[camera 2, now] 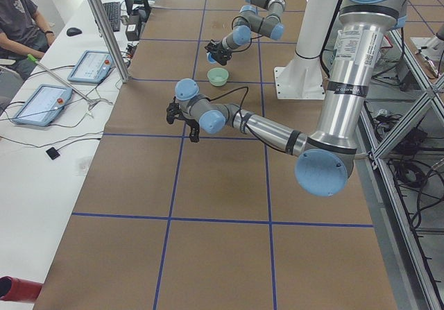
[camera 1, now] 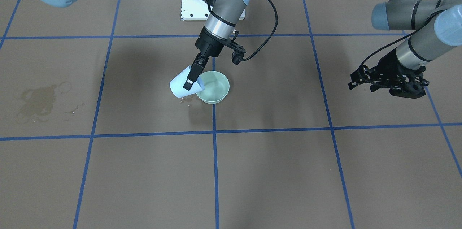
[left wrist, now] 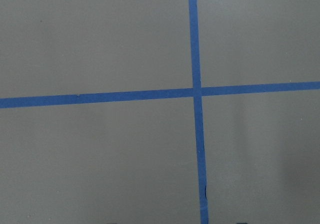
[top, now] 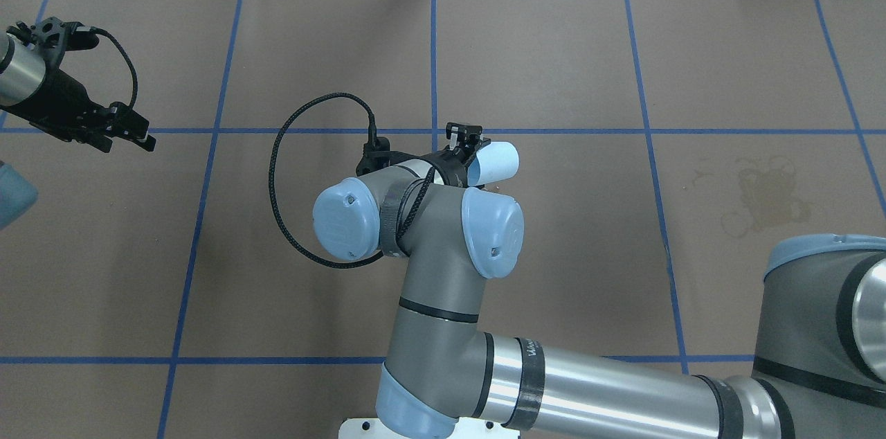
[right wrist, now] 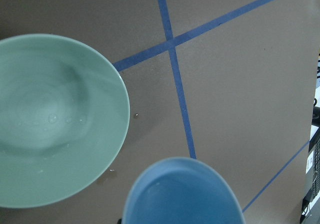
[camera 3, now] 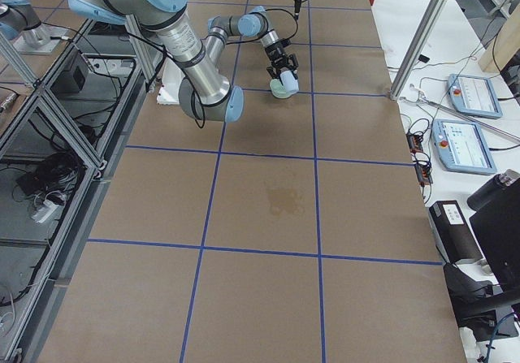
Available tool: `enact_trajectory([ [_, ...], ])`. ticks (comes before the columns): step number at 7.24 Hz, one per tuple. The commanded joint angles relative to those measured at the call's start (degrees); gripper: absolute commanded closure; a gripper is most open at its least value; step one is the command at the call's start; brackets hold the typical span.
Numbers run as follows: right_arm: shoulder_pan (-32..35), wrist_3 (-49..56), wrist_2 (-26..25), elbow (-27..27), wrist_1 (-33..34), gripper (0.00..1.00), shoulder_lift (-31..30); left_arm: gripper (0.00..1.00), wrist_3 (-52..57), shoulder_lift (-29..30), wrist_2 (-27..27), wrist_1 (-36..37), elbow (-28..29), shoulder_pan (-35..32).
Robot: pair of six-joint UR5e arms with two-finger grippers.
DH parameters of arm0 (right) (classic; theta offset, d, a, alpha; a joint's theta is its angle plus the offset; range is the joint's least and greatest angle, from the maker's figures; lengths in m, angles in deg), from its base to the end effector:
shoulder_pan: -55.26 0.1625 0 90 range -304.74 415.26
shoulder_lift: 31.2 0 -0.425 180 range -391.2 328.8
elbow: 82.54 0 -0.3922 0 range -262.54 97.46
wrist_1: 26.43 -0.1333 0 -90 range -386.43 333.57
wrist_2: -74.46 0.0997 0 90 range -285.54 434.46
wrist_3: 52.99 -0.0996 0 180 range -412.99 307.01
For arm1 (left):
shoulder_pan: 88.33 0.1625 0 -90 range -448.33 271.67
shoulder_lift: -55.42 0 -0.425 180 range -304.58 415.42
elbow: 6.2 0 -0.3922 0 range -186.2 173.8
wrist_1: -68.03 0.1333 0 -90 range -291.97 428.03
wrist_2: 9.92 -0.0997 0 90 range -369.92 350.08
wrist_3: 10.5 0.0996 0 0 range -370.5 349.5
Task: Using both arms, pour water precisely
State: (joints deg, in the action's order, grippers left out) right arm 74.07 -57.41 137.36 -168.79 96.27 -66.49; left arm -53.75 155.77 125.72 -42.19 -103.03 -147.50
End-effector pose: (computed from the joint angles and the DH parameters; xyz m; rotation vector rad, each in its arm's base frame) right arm -0.6205 -0.4001 0.1564 0.5611 0.1877 -1.0578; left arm 0.2401 -0.5235 0.4595 0.0304 0.9816 0.0608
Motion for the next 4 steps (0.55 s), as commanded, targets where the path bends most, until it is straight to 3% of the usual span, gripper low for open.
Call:
enact_trajectory([
  [1, -1.9, 0.6, -4.4, 0.7, 2.3, 1.0, 0.2, 0.16, -0.1, -0.1, 0.2, -0.1, 0.2, -0.1],
  [4, -3.6, 0.6, -9.5, 0.6, 8.8, 1.0, 1.1, 0.16, -0.1, -1.4, 0.5, -0.4, -0.4, -0.1],
])
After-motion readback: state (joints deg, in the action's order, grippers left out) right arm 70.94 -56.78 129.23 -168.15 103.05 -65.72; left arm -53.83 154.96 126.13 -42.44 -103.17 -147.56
